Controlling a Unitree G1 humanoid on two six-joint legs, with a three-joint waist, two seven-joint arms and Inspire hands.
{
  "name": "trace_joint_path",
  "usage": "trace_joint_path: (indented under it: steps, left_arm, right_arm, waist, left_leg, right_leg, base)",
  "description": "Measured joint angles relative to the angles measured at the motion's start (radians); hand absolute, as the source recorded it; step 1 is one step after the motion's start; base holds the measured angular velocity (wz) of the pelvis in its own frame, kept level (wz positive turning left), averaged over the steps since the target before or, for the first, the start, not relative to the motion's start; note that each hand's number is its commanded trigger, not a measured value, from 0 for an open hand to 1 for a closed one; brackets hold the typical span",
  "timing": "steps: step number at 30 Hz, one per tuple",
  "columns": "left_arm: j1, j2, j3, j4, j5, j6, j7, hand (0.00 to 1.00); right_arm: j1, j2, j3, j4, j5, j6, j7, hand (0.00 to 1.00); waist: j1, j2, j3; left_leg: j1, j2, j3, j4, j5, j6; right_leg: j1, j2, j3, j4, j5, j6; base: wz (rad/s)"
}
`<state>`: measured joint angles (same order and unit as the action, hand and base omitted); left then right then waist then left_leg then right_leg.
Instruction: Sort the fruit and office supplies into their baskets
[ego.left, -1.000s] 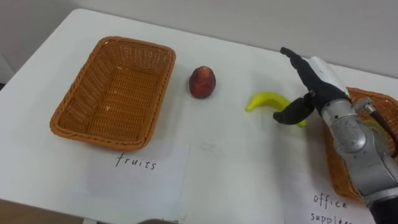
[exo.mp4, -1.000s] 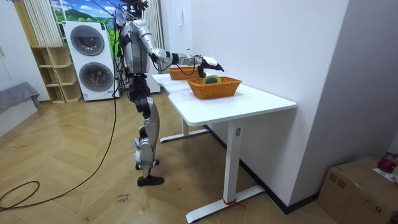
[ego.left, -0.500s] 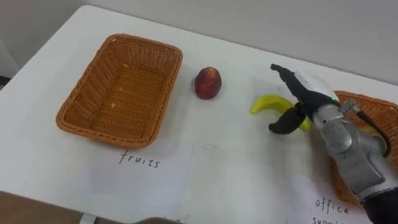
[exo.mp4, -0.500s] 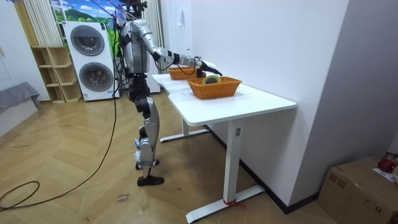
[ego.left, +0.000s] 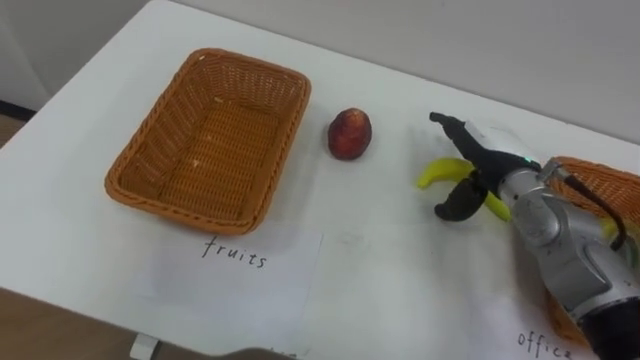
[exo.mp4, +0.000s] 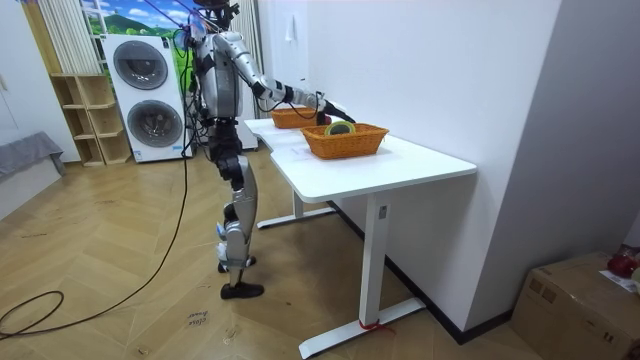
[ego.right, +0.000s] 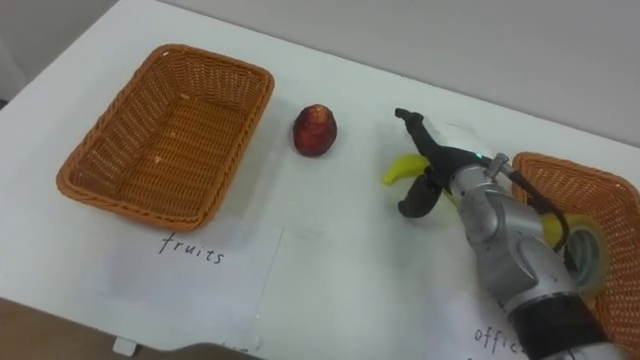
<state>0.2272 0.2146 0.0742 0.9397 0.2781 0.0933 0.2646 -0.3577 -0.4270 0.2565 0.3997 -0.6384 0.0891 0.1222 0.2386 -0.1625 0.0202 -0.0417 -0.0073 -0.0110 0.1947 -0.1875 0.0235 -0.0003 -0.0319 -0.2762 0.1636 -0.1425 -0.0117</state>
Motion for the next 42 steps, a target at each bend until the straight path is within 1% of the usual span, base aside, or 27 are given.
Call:
trace_joint_path:
  steps: [6, 9, 12, 14, 18, 24, 30, 33, 36, 42]
  left_arm:
    - [0.000, 0.003, -0.002, 0.002, -0.003, 0.000, -0.003, 0.00]
    - [0.000, 0.004, -0.002, 0.003, -0.003, 0.002, -0.003, 0.00]
    - [0.000, 0.005, -0.002, 0.005, -0.003, 0.002, -0.003, 0.00]
    - [-0.002, 0.011, -0.015, 0.022, -0.003, 0.002, -0.002, 0.00]
    - [0.003, 0.015, -0.022, 0.027, -0.003, 0.010, -0.005, 0.00]
    - [0.003, 0.031, -0.042, 0.027, -0.003, 0.010, -0.007, 0.00]
    - [-0.001, 0.033, -0.042, 0.045, -0.002, 0.012, -0.007, 0.00]
    - [-0.006, 0.033, -0.042, 0.062, -0.002, 0.018, -0.010, 0.00]
    - [-0.009, 0.033, -0.042, 0.064, -0.002, 0.029, -0.016, 0.00]
    - [-0.017, 0.033, -0.042, 0.066, -0.002, 0.030, -0.028, 0.00]
  right_arm:
    - [-0.039, -0.006, 0.000, 0.063, 0.009, 0.001, 0.000, 0.00]
    - [-0.040, -0.010, 0.000, 0.074, 0.015, 0.005, 0.006, 0.00]
    - [-0.055, -0.010, 0.000, 0.099, 0.023, 0.013, 0.017, 0.00]
    - [-0.056, -0.010, 0.000, 0.114, 0.037, 0.012, 0.023, 0.00]
    - [-0.060, -0.011, 0.000, 0.154, 0.053, 0.010, 0.026, 0.00]
    - [-0.066, -0.011, 0.007, 0.177, 0.084, 0.013, 0.082, 0.00]
    - [-0.067, -0.011, 0.007, 0.186, 0.088, 0.013, 0.122, 0.00]
    - [-0.068, -0.011, 0.007, 0.195, 0.092, 0.014, 0.133, 0.00]
    - [-0.069, -0.011, 0.007, 0.208, 0.092, 0.013, 0.166, 0.00]
    - [-0.069, -0.017, 0.007, 0.218, 0.097, 0.014, 0.194, 0.00]
  waist:
    - [0.001, 0.001, 0.0006]
    - [-0.003, 0.001, 0.0004]
    - [-0.007, -0.002, -0.0018]
    - [-0.008, -0.004, -0.0038]
    - [-0.013, -0.004, -0.0042]
    - [-0.010, -0.002, -0.0036]
    - [-0.008, -0.001, -0.0038]
    - [-0.009, 0.000, -0.0042]
    - [-0.009, 0.000, -0.0038]
    - [-0.005, 0.004, -0.0051]
  left_leg:
    - [-0.001, -0.003, -0.005, 0.001, 0.000, 0.000]
    - [-0.002, -0.005, -0.016, 0.002, 0.000, 0.000]
    - [-0.002, -0.006, -0.022, 0.003, 0.001, 0.000]
    - [0.000, -0.006, -0.023, 0.003, 0.003, 0.000]
    - [0.002, -0.006, -0.023, 0.005, 0.004, 0.000]
    - [0.001, -0.006, -0.022, 0.002, 0.006, -0.003]
    - [0.001, -0.006, -0.021, 0.005, 0.008, -0.004]
    - [0.002, -0.006, -0.022, 0.007, 0.008, -0.004]
    - [0.002, -0.006, -0.024, 0.009, 0.008, -0.004]
    - [0.002, -0.006, -0.028, 0.012, 0.008, -0.004]
  right_leg:
    - [0.010, -0.001, -0.004, -0.013, 0.000, 0.000]
    - [0.016, -0.003, -0.020, -0.013, 0.000, 0.000]
    - [0.019, -0.003, -0.027, -0.013, 0.000, 0.000]
    - [0.021, -0.003, -0.031, -0.013, 0.000, 0.000]
    - [0.028, -0.004, -0.034, -0.013, 0.000, 0.000]
    - [0.028, -0.003, -0.034, -0.013, 0.000, 0.000]
    - [0.028, -0.003, -0.034, -0.012, 0.000, 0.000]
    - [0.030, -0.003, -0.034, -0.012, 0.000, 0.000]
    - [0.032, -0.003, -0.036, -0.012, 0.000, 0.000]
    - [0.033, -0.003, -0.037, -0.012, 0.001, -0.001]
  base:
    - [0.02]
    - [0.11]
    - [0.06]
    - [0.04]
    - [0.03]
    - [0.00]
    - [0.00]
    - [0.00]
    - [0.00]
    - [0.00]
